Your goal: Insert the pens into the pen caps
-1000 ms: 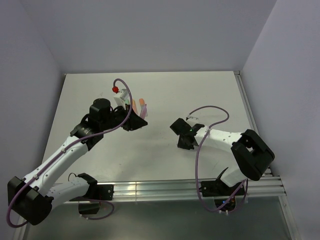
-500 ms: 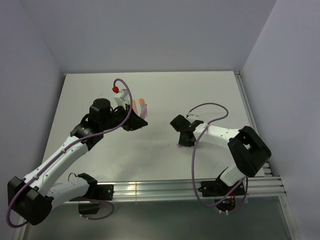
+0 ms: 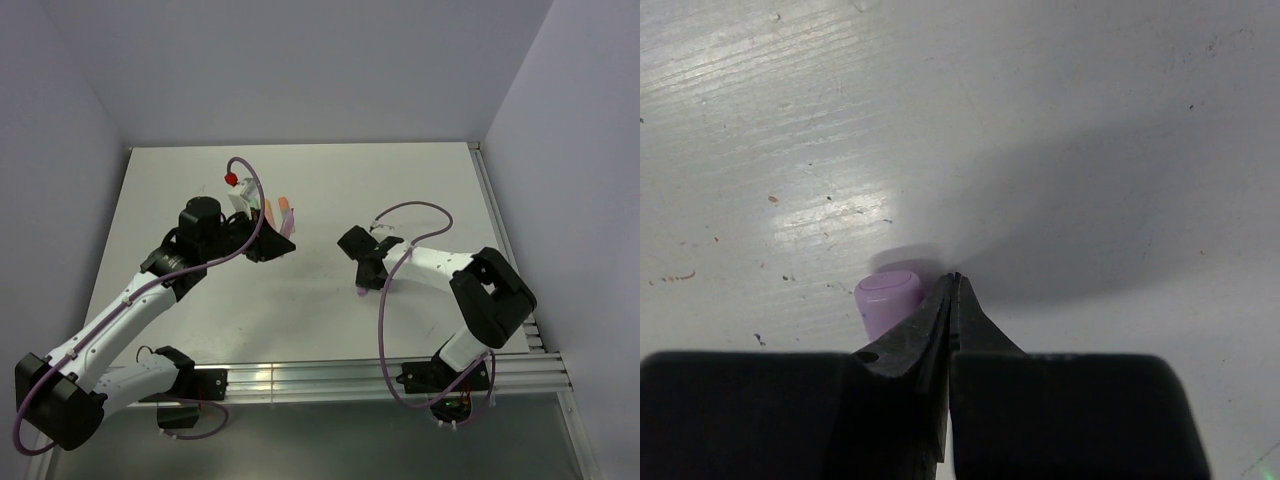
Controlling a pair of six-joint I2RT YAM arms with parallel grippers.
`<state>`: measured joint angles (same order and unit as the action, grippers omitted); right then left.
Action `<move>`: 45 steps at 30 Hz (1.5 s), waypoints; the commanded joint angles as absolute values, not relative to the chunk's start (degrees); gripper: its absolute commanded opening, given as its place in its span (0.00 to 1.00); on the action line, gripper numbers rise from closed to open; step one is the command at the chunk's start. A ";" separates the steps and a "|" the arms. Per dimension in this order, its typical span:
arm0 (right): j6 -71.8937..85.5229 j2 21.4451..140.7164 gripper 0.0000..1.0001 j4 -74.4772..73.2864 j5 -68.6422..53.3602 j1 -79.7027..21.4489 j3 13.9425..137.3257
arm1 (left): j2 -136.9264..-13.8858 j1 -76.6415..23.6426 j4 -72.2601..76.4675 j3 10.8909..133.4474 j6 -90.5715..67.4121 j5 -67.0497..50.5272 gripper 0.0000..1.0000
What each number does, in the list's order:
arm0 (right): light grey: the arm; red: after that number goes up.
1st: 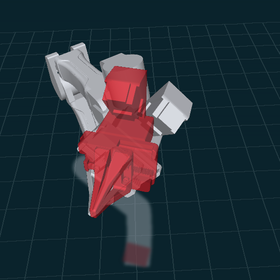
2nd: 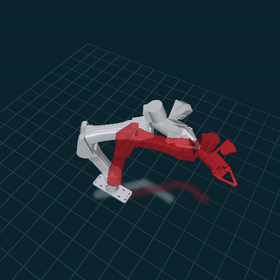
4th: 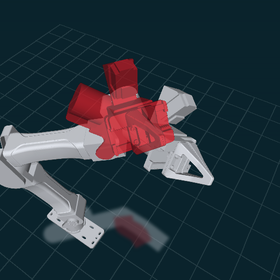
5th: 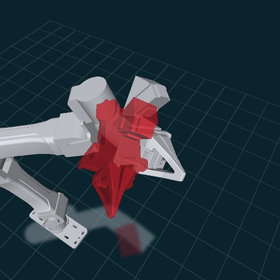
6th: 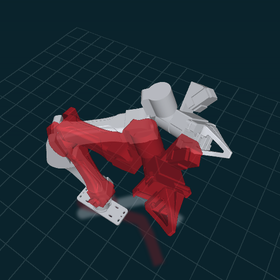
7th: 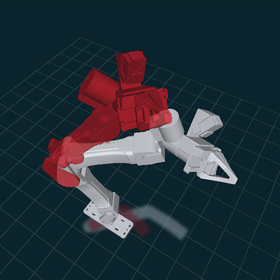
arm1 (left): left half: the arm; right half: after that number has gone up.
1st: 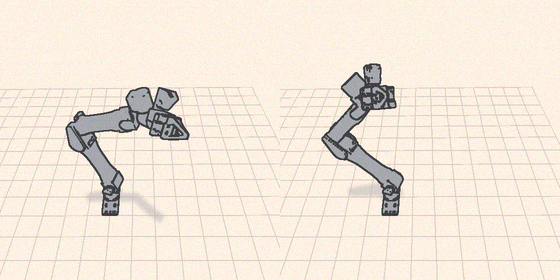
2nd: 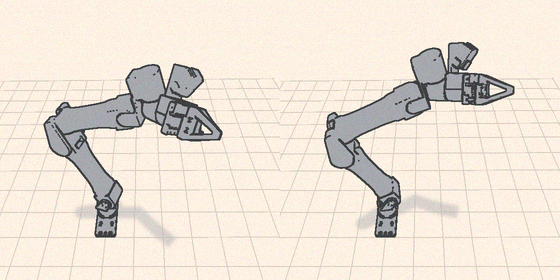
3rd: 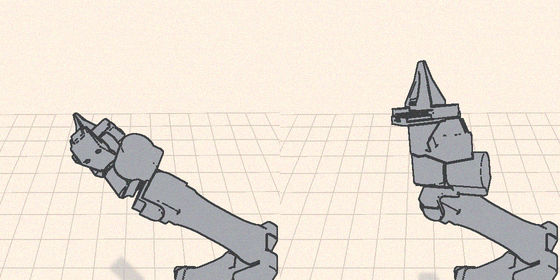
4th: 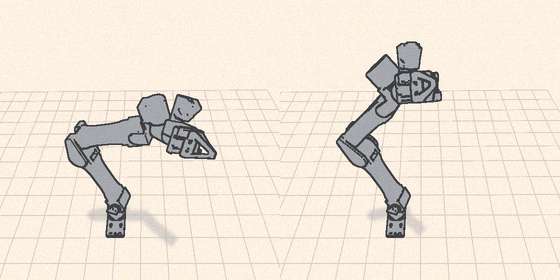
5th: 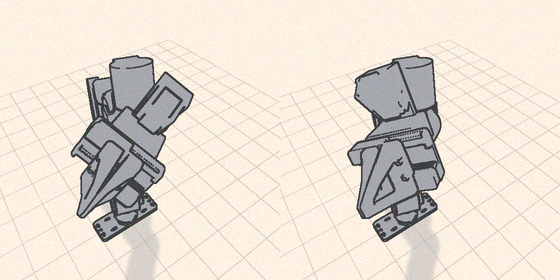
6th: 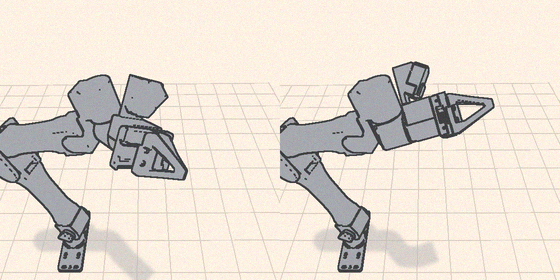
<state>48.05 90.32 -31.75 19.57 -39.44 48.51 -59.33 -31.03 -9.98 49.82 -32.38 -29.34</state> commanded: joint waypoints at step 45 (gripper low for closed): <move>45.26 88.85 0.49 -29.18 16.79 -40.69 49.92 | -58.10 -30.76 -6.06 49.04 -32.96 -31.64 0.00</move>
<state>45.30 88.25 -31.31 16.58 -40.36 50.19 -59.33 -31.03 -8.86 49.08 -32.64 -30.44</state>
